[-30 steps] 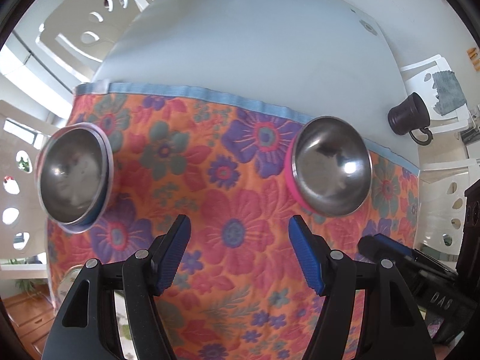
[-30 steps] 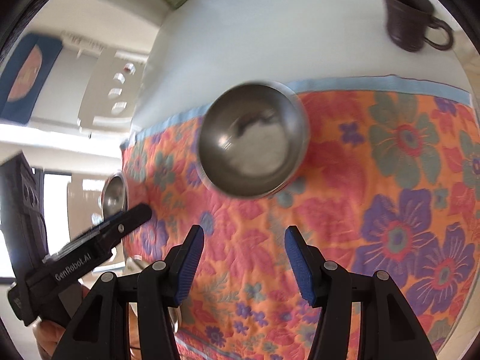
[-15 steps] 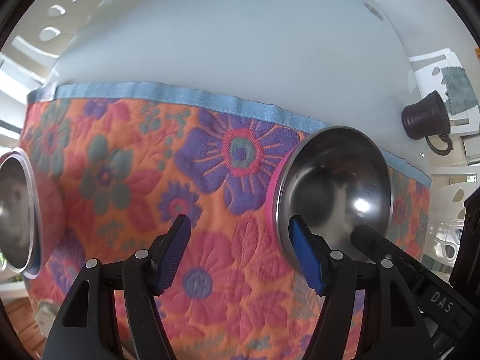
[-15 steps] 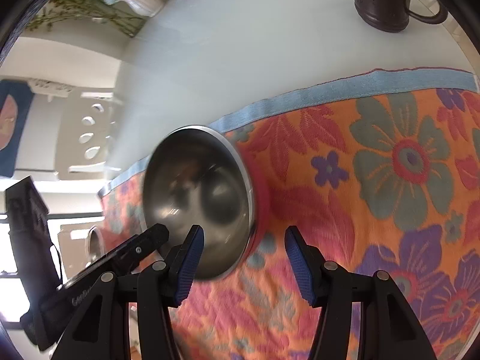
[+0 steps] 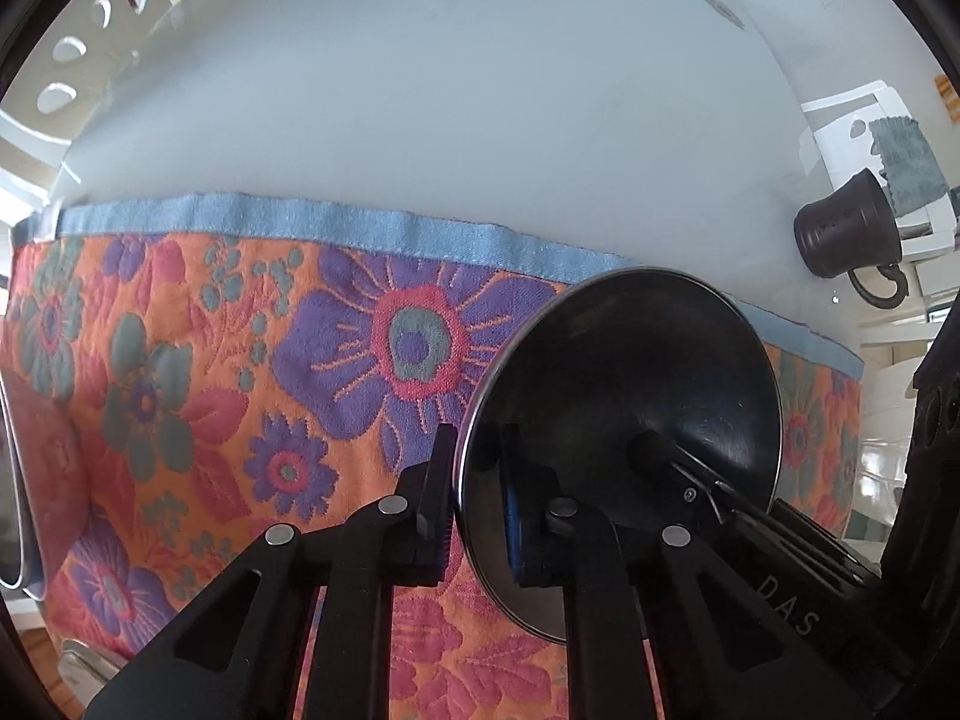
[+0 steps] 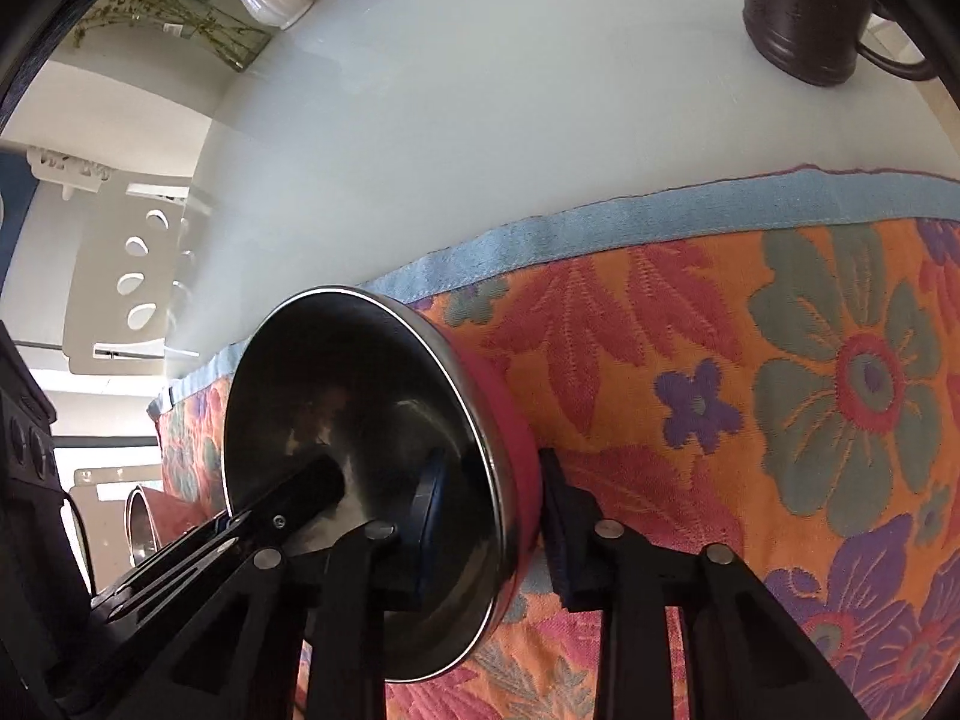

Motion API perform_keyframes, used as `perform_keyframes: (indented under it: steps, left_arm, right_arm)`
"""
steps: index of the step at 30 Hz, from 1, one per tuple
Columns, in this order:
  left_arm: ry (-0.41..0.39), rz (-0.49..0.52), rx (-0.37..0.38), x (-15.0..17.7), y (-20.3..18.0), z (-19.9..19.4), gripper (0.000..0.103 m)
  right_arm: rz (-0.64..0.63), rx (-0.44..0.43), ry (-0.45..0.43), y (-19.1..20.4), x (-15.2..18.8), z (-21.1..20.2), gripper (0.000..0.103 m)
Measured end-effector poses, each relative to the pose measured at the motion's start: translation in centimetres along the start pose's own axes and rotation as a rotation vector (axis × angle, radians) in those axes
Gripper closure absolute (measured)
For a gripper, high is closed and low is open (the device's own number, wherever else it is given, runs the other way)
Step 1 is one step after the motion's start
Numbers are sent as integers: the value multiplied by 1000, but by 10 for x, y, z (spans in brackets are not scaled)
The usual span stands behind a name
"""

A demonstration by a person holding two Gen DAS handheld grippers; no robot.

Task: Organize plates and bowls
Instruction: 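Close both tools on the rim of the pink-based steel bowl, then lift the pink-based steel bowl with both tools toward the nested bowls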

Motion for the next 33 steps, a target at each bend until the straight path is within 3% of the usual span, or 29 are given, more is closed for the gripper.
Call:
perform_keyframes:
  steps: [5,14,33]
  left_arm:
    - [14,-17,36,8,-1,-1,94]
    - [31,-21,47,27,20,-18,94]
    - [-4,-49,32,65,97,-90,94]
  right_arm:
    - [33,-22,-9,-8,4,-6,87]
    - [7,7,-6,7,20,-15,87]
    - [-83,-28,24,89,84,-36,86]
Point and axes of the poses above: each gripper's, at about its wrist camera, not at the fingertips, and z roughly the way its jaws point, y to its left, x to its underside, the point moved 7 cm from there along z, roughly the way its jaws point, and after that the axes turned 5 degrees about y, right-handed, at the moved point
